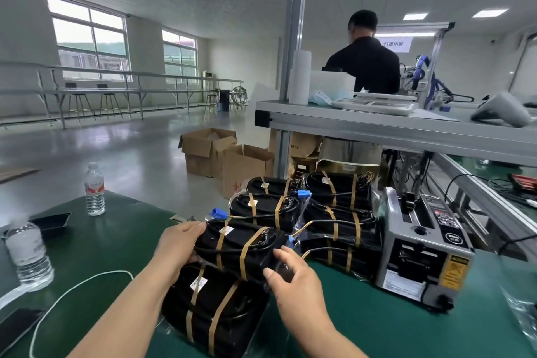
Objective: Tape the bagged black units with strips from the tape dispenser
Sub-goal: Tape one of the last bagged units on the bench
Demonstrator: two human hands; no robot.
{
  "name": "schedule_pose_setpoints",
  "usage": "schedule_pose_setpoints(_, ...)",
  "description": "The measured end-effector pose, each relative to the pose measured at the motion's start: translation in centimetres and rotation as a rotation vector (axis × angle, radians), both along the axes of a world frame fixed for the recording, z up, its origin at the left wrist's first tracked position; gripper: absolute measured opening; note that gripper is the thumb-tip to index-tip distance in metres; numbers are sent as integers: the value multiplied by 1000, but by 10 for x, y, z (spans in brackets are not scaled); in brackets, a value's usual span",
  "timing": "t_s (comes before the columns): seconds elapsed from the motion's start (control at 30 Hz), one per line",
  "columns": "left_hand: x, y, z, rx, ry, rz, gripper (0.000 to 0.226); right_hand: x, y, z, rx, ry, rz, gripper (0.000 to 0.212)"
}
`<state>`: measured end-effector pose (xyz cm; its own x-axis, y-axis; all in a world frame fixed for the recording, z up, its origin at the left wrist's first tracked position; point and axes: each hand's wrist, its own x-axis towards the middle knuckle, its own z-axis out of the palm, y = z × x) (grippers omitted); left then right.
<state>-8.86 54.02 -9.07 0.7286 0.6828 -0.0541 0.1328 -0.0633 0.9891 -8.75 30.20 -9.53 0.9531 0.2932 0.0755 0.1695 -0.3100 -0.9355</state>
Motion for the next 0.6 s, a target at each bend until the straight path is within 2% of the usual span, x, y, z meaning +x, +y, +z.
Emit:
schedule_pose_setpoints(0.17, 1, 6, -8, 199, 58, 42, 11, -4, 1, -12, -60, -63, 26, 49)
schedule_pose_setpoints(0.27, 0, 7, -7, 252, 96, 61, 7, -6, 2, -14, -84, -81, 22, 50)
schedule_pose_setpoints(0.43, 1, 3, 0, 305, 150, 76, 13, -8, 0, -15, -82, -73, 28, 51)
schedule_pose_setpoints(0.53, -2, 0, 4, 345, 226, 55, 7, -6, -3, -14, -109, -71, 46, 54)
schedule_pose_setpoints(0.6, -7, -3, 6, 405, 304, 29, 22, -6, -6, -11, -144, -55, 69, 58)
